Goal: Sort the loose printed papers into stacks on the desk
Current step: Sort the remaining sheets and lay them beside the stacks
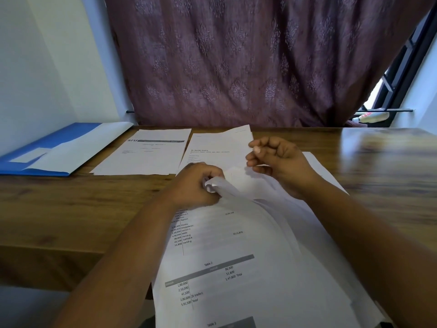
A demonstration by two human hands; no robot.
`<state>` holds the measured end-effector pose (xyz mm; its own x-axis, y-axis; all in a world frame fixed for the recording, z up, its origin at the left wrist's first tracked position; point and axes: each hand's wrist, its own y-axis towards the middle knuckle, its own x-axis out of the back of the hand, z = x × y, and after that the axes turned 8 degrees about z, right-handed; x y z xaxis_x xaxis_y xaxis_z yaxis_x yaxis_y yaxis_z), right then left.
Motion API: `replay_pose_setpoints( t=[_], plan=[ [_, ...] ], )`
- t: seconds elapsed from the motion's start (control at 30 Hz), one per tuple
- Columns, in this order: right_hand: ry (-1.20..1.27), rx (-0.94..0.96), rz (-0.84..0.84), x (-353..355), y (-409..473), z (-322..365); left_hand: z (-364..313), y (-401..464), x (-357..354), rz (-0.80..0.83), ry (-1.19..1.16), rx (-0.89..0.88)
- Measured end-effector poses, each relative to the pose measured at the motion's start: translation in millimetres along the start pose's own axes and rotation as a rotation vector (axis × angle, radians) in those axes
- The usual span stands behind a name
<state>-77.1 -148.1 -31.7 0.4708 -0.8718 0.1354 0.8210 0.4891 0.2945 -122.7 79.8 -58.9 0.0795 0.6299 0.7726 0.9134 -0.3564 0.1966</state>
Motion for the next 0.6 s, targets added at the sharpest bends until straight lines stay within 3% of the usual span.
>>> replay_pose_setpoints(
  t=[0.13,0.3,0.6],
  plan=[
    [-0.311,-0.091,-0.186,22,6,-8,2,2,1,-0.033,0.073,-0.021],
    [-0.645,-0.188,0.000,23,5,-15,1,1,2,0.007,0.034,-0.066],
    [-0.833,-0.219,0.243,7,-2,-9,-2,-1,2,-0.010,-0.012,0.017]
  ],
)
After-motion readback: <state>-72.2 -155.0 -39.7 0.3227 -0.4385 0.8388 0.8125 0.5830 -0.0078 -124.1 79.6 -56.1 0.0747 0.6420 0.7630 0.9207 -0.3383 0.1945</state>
